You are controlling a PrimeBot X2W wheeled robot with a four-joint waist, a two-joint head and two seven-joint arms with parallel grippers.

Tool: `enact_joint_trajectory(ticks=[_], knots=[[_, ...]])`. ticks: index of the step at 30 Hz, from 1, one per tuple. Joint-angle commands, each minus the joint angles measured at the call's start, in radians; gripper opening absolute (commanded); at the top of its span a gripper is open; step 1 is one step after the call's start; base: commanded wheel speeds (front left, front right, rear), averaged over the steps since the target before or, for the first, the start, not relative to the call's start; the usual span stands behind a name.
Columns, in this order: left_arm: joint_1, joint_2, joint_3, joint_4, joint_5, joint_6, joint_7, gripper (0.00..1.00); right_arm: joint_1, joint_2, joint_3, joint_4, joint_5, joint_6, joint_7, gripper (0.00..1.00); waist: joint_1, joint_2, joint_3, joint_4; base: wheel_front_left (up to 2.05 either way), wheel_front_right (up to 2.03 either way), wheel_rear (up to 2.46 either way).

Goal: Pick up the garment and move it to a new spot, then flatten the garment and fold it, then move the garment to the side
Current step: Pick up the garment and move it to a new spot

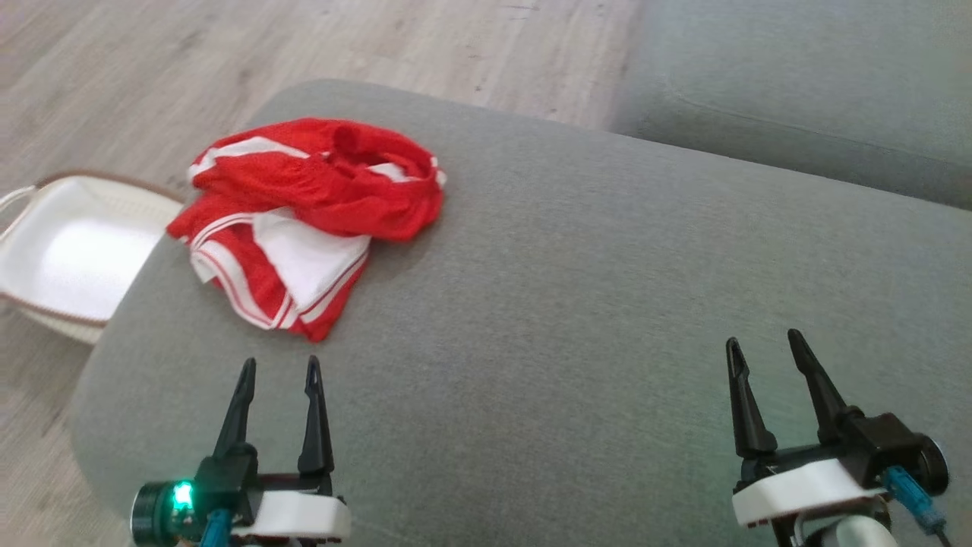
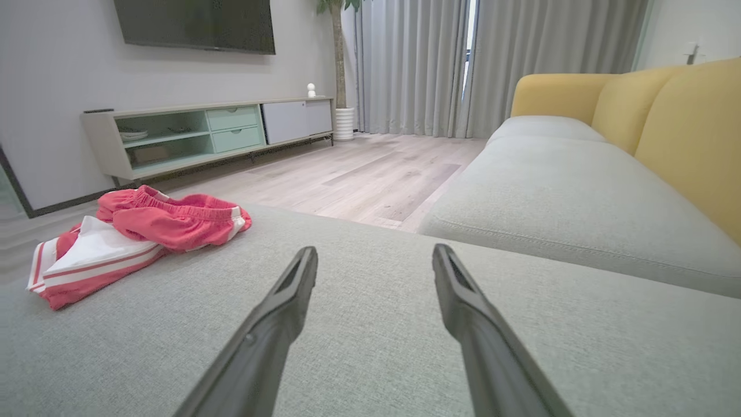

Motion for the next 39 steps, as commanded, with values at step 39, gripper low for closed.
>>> enact_joint_trajectory(ticks=[39], knots=[[-1.196,0.227,-0.085,0.714,-0.217,-0.209,0.525,1.00,-0.243,-0.115,-0.001,-0.054,-0.258,-0.001,-0.011,1.00,0.0000,0.0000,0.502,-0.049,0.00,0.00,0.00]])
